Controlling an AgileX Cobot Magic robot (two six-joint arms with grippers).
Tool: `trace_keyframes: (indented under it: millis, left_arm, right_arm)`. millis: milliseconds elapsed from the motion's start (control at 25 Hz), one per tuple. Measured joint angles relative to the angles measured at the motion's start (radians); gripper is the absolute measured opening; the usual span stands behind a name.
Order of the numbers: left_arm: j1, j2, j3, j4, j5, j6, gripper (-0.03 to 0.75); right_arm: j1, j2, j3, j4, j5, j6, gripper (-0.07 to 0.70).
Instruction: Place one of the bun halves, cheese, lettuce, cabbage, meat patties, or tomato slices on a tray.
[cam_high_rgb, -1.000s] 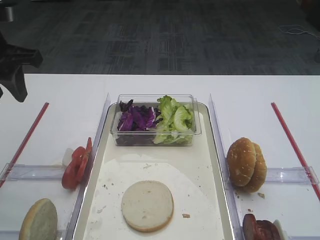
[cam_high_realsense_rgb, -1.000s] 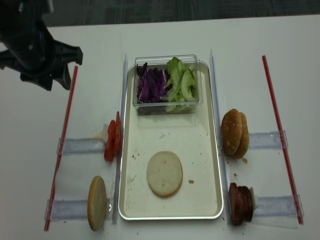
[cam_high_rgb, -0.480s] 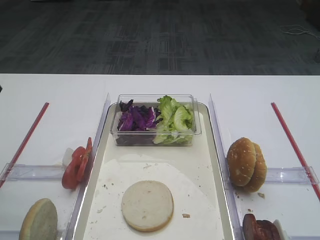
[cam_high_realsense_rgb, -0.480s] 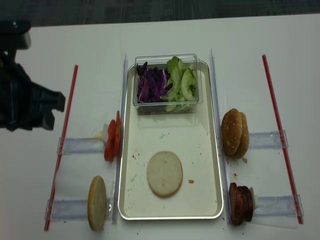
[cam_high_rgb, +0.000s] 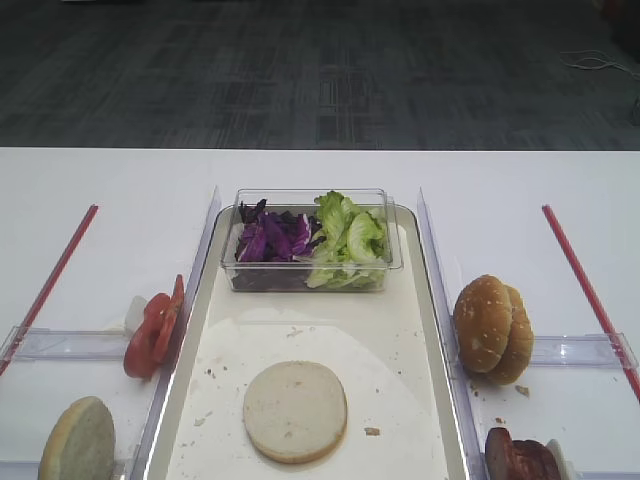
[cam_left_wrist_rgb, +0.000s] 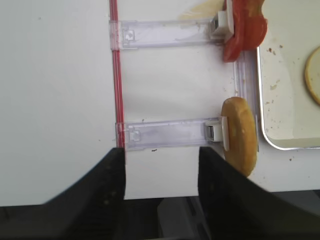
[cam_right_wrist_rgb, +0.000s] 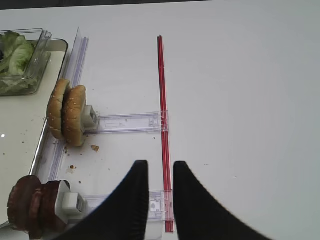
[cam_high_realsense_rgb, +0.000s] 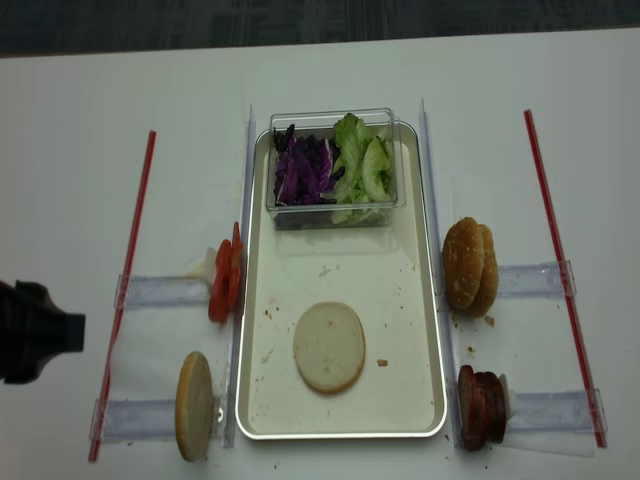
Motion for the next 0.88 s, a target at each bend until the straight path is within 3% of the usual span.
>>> trace_keyframes:
  millis: [880]
  left_arm:
    - [0.000,-0.567,0.211,0.066,0.021,0.012,0.341]
  right_arm:
    - [0.000,0.000,0.000,0.000,0.000,0.000,0.153]
